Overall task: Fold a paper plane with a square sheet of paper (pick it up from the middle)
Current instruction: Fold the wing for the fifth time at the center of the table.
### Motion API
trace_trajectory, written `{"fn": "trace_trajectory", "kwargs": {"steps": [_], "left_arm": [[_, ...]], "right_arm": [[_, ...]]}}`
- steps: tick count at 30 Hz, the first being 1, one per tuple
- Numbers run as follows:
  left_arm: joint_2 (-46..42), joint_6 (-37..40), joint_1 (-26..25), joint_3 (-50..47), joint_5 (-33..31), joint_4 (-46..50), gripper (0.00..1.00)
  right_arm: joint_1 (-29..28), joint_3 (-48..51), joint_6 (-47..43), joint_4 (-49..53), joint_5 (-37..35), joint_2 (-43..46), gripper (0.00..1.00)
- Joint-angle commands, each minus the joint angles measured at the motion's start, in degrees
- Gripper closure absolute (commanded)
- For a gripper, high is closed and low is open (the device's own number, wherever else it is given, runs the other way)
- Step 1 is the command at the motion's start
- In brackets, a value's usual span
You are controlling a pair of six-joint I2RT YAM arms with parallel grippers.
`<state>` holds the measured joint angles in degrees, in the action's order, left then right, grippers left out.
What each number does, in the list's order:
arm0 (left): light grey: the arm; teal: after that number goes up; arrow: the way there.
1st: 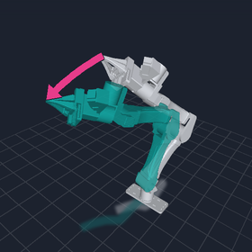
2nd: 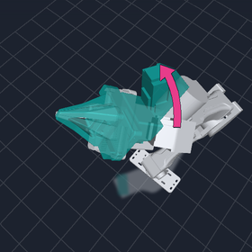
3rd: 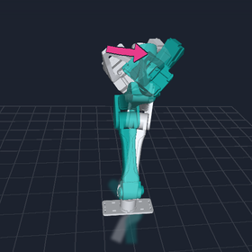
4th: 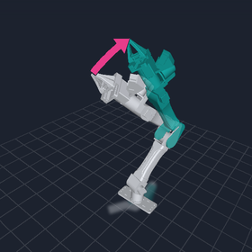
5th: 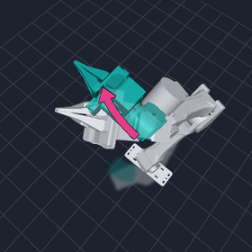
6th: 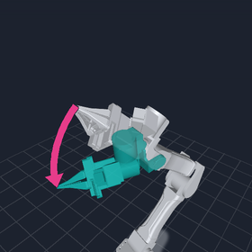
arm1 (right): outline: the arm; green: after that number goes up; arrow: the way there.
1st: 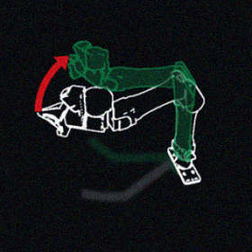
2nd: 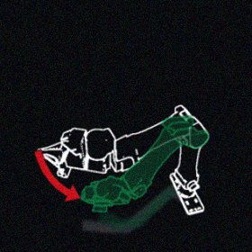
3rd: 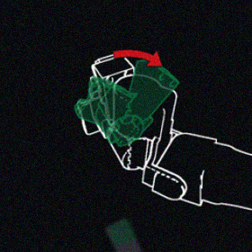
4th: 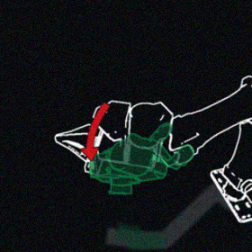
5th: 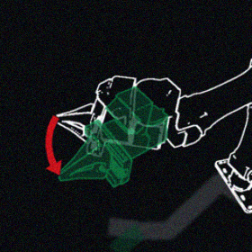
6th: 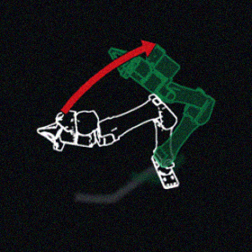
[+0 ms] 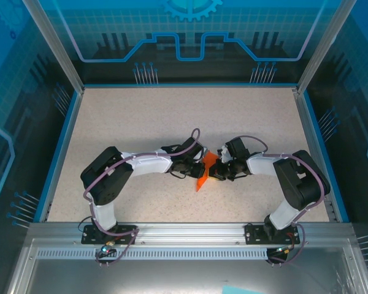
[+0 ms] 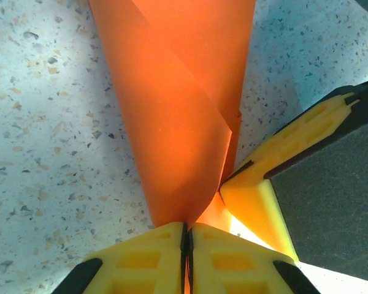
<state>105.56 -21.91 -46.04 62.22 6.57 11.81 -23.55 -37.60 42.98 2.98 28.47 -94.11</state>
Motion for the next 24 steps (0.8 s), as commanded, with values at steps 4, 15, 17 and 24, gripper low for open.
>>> {"fn": "trace_trajectory", "kwargs": {"steps": [4, 15, 17, 24], "left_arm": [[0.2, 1.9, -1.4, 1.5, 2.4, 2.2, 0.88], [0.5, 1.3, -2.0, 1.9, 3.5, 0.7, 0.88], [0.7, 1.0, -1.8, 2.1, 3.2, 0.6, 0.88], [2.2, -1.0, -1.7, 2.5, 3.7, 0.0, 0.85]], "right_arm": [[1.0, 0.3, -0.8, 1.4, -1.8, -1.5, 0.98], [1.2, 1.3, -0.1, -0.3, -0.7, -1.8, 0.99], [1.3, 1.5, 0.0, -0.6, -0.4, -1.7, 0.99], [1.9, 2.0, 0.5, -1.6, 0.8, -1.1, 0.99]]}}
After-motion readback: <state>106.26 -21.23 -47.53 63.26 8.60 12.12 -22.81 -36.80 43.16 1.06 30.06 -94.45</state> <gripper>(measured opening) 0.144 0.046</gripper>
